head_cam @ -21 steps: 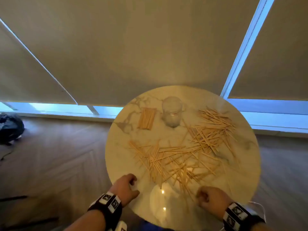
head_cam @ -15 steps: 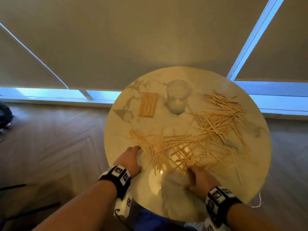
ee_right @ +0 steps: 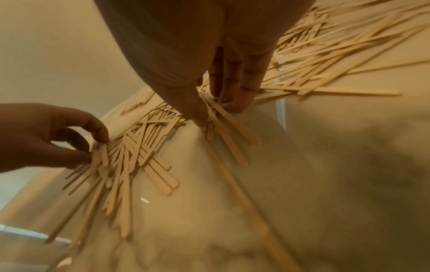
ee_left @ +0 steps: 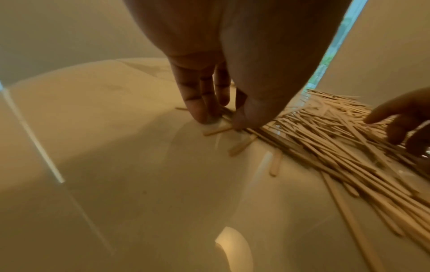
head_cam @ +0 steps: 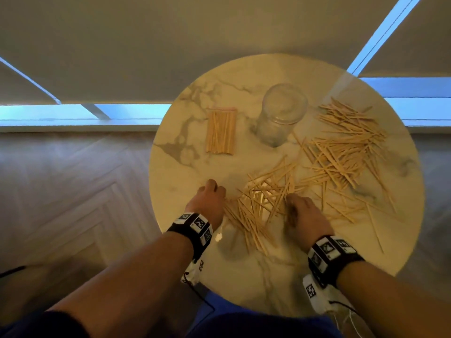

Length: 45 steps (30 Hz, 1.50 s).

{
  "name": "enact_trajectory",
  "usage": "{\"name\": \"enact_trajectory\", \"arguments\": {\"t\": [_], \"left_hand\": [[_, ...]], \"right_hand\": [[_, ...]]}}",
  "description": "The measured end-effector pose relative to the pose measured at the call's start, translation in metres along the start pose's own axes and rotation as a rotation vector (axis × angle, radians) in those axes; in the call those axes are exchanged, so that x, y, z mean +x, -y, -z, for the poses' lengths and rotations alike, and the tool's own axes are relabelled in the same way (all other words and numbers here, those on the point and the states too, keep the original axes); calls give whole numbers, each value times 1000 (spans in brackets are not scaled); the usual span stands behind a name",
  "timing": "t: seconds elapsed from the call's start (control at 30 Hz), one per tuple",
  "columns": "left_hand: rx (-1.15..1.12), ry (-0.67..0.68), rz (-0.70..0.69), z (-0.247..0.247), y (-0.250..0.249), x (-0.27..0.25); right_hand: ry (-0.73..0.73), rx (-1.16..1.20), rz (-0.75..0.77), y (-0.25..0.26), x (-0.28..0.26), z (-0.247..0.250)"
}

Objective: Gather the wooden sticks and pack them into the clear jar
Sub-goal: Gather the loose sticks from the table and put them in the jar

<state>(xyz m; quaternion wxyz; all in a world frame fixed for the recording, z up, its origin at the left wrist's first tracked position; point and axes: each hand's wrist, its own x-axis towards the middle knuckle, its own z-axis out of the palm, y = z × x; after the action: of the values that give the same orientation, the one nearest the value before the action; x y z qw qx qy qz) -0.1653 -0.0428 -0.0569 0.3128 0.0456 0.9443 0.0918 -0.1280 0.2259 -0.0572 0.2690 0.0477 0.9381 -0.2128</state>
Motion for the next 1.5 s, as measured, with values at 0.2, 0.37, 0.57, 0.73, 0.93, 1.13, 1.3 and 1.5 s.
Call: {"name": "enact_trajectory", "arguments": {"t": [0.2, 0.37, 0.57, 0.73, 0.93, 1.13, 1.3, 1.5], "left_hand": [[-97, -46, -124, -8, -17, 2], [-326, -144, 112, -14, -17, -20], [-595, -64, 221, -28, -33, -23], [-896, -77, 222, -26, -53, -20], [-1140, -58, 277, -32, -58, -14], [-1265, 17, 193, -32, -61, -20], [-1236, 8, 132, -32, -59, -27], [-1288, -160, 300, -35, -34, -34]], "right_hand": [[-20, -41, 118, 8, 11, -5], [-45, -82, 110, 10, 19, 7], [24, -110, 83, 36, 34, 4], [66, -96, 139, 50, 37, -3], [74, -98, 106, 64, 33, -11], [42, 60, 87, 71, 35, -13], [5, -2, 46, 73, 40, -17], [5, -110, 35, 76, 47, -15]]}}
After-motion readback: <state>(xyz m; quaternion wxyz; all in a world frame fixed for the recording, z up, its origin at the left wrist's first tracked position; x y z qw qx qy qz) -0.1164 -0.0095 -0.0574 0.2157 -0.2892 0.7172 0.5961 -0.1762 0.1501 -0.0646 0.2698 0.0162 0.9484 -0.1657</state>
